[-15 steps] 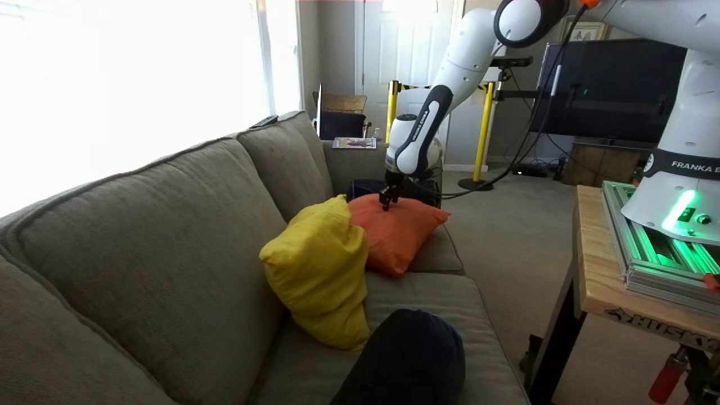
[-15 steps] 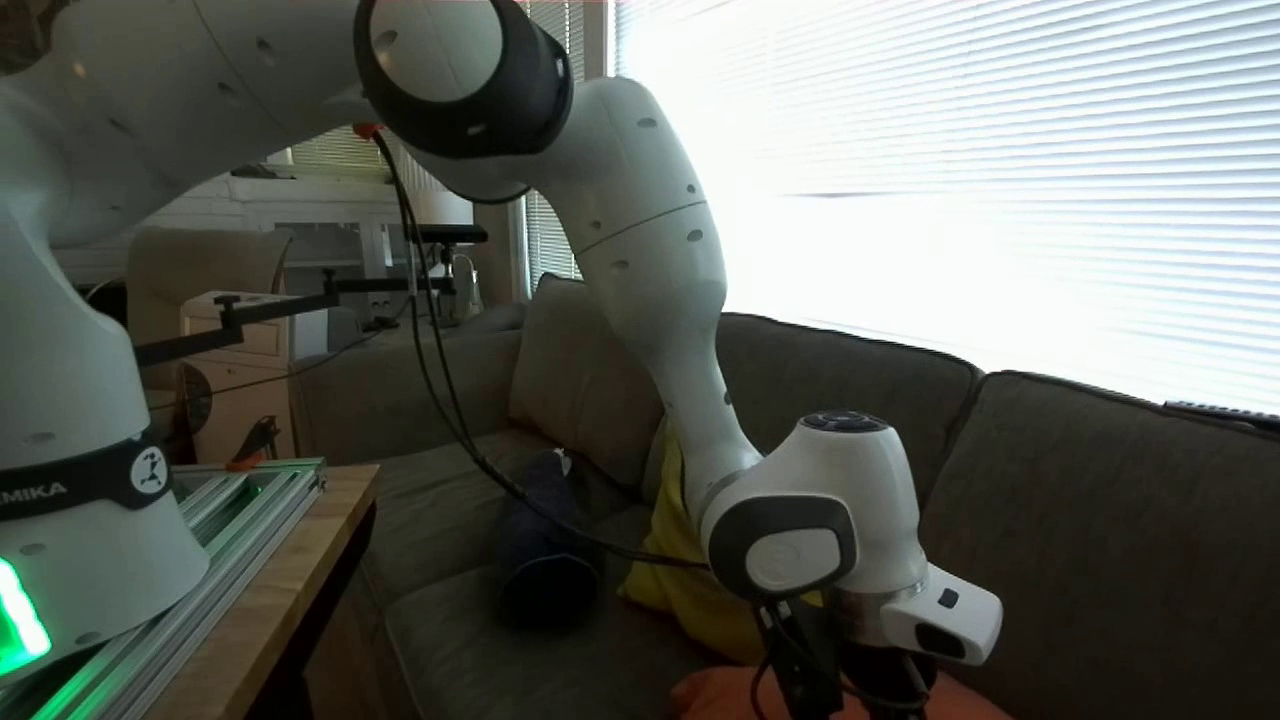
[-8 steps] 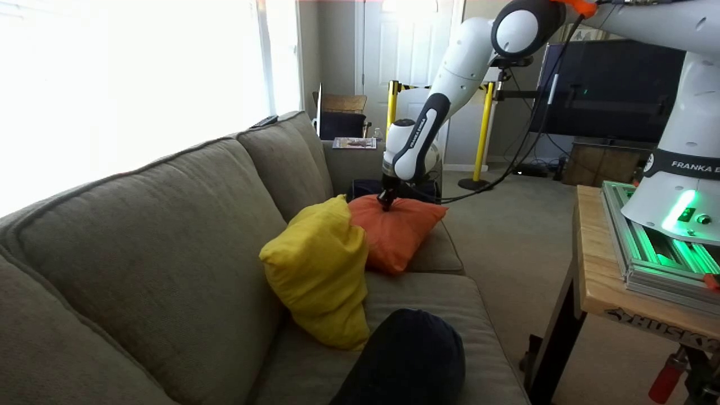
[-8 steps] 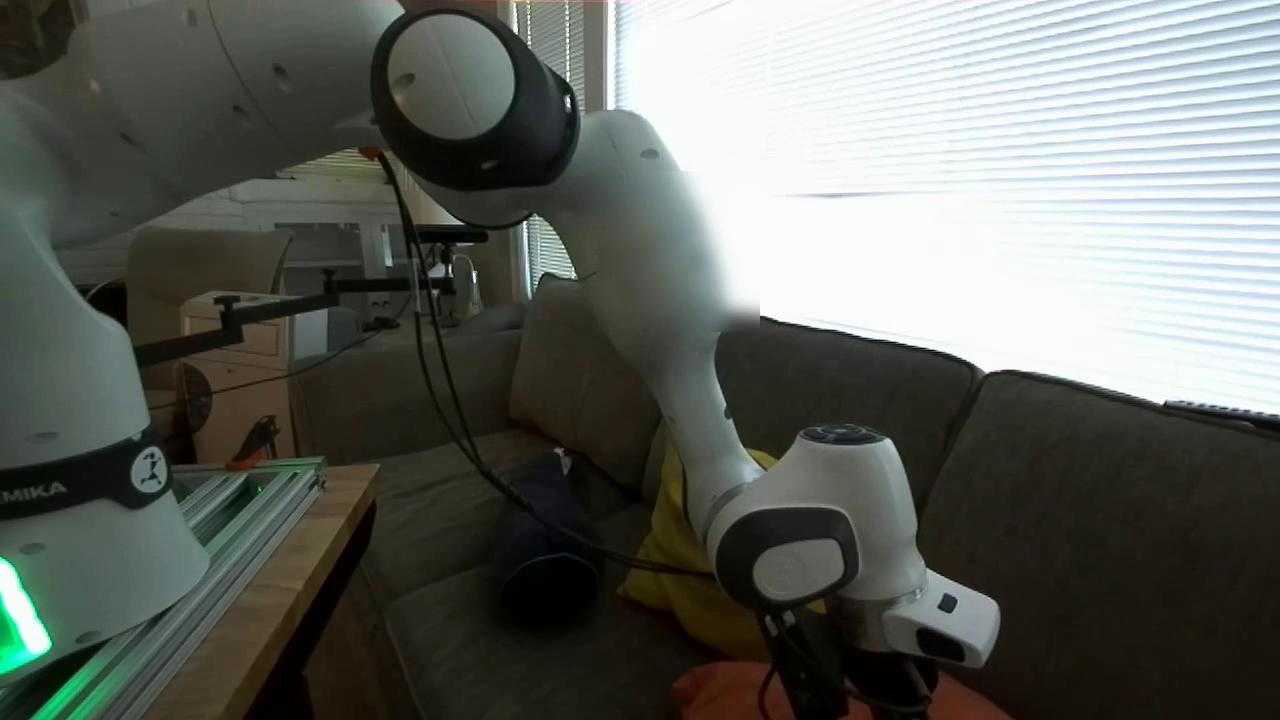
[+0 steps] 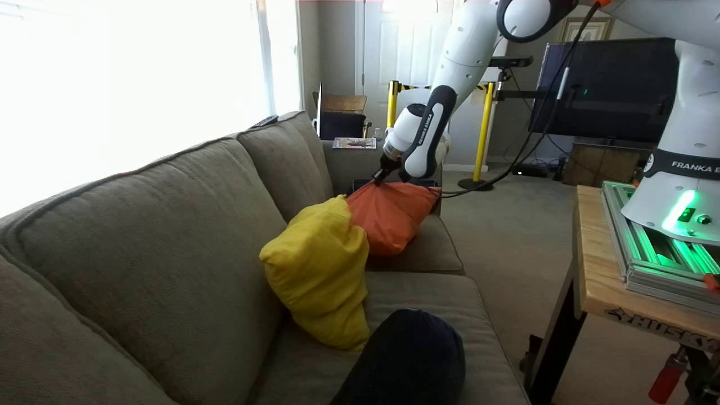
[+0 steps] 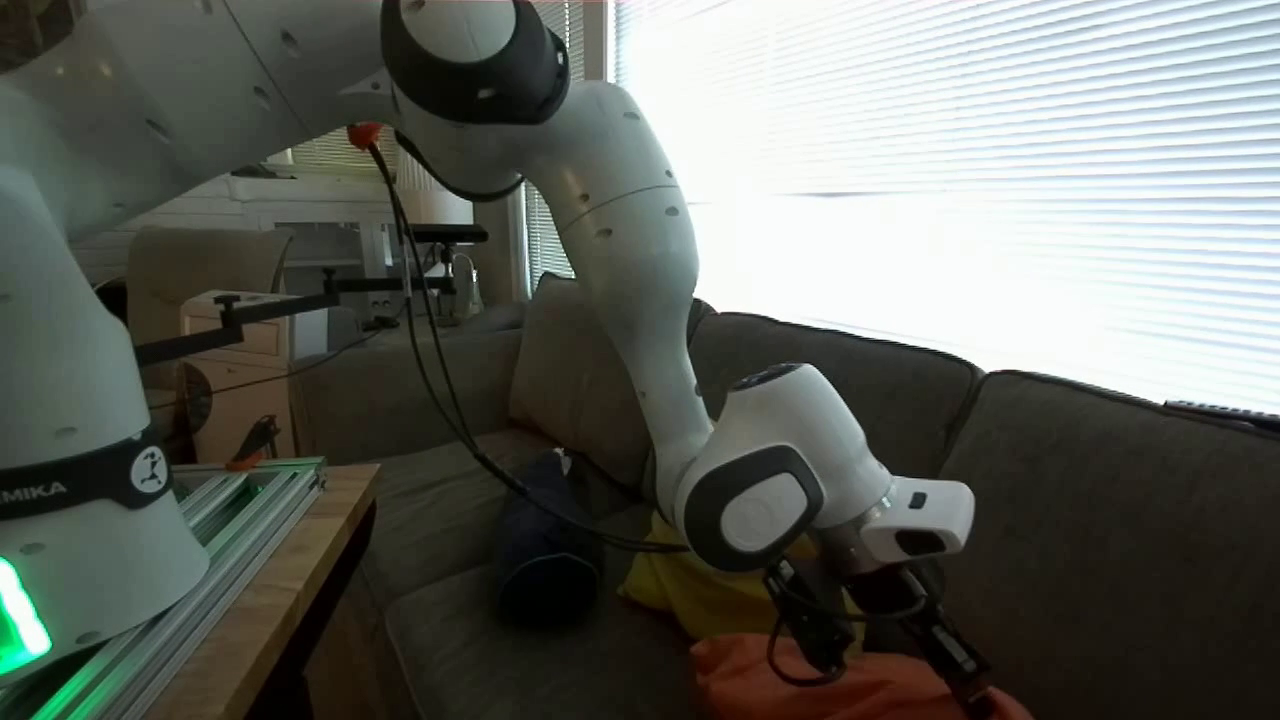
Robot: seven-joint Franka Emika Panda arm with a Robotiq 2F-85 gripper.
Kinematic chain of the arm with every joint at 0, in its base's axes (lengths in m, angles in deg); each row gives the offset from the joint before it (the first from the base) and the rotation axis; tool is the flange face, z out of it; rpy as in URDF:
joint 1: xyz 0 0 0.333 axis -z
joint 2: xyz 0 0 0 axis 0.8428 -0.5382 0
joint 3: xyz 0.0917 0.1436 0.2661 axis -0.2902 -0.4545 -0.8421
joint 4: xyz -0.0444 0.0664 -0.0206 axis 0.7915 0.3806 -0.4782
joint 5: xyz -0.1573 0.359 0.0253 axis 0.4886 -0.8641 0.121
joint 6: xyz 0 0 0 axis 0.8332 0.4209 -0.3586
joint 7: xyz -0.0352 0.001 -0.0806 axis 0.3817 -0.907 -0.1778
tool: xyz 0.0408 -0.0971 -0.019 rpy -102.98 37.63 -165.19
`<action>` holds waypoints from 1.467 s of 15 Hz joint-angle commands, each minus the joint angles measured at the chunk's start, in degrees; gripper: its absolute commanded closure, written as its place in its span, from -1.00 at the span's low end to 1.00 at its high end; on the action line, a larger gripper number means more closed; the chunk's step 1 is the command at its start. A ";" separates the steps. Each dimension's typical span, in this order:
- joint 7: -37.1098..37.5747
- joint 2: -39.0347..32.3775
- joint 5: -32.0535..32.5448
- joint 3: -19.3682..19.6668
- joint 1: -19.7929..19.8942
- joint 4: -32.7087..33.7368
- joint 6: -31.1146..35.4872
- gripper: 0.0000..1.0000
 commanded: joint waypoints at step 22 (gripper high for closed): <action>-16.05 13.28 -9.48 -12.40 6.00 -23.06 48.59 0.97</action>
